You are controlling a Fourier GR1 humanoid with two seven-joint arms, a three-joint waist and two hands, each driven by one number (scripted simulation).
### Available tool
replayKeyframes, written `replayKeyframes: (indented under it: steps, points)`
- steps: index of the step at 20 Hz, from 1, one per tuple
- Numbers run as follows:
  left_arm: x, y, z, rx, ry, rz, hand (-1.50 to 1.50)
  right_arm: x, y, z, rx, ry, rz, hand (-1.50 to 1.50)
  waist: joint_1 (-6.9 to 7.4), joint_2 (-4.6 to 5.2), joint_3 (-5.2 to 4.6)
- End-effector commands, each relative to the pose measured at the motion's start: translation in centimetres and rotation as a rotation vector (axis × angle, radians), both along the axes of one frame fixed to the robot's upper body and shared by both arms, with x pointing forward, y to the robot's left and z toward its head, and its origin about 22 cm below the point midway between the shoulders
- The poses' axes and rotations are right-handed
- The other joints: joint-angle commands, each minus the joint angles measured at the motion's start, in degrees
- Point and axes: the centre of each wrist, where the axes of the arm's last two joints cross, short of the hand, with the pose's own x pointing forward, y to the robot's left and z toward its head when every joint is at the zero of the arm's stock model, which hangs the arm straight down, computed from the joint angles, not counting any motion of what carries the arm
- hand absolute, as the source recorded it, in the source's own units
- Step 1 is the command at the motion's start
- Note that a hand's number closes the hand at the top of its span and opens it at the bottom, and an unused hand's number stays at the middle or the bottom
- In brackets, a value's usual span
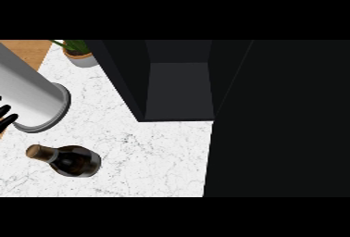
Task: Pick up the wine, place it into the cabinet and close the cabinet
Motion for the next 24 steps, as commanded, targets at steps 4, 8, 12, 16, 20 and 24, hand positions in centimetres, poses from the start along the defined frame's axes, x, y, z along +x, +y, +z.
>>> replayKeyframes:
  steps: [4,8,12,16,20,24]
  points:
    - [1.3,-1.1,-4.1,0.008,0.041,-0.022,-1.50,-5.3,-1.4,3.0,0.050,-0.069,0.019,-1.50,-0.70,-0.07,0.03]
    - [1.9,-0.7,-6.0,0.035,0.069,-0.036,-1.50,-4.7,-1.5,3.1,0.047,-0.089,0.014,-1.50,-0.34,0.05,0.01]
    - [2.8,0.9,-7.4,0.046,0.069,-0.013,-1.50,-4.7,-1.9,3.5,0.033,-0.080,0.012,-1.50,-0.40,0.12,0.02]
    - [3.6,0.4,-9.2,0.058,0.080,0.017,-1.50,-5.3,-1.6,3.6,0.024,-0.083,0.024,-1.50,-0.66,0.00,-0.02]
    - [4.5,2.5,-10.8,0.058,0.087,0.034,-1.50,-4.3,-1.5,3.0,0.024,-0.083,0.008,-1.50,-0.45,0.16,-0.01]
    - [5.3,0.9,-12.4,0.101,0.107,0.031,-1.50,-5.0,-1.6,3.5,0.019,-0.090,0.047,-1.50,-0.55,0.10,-0.03]
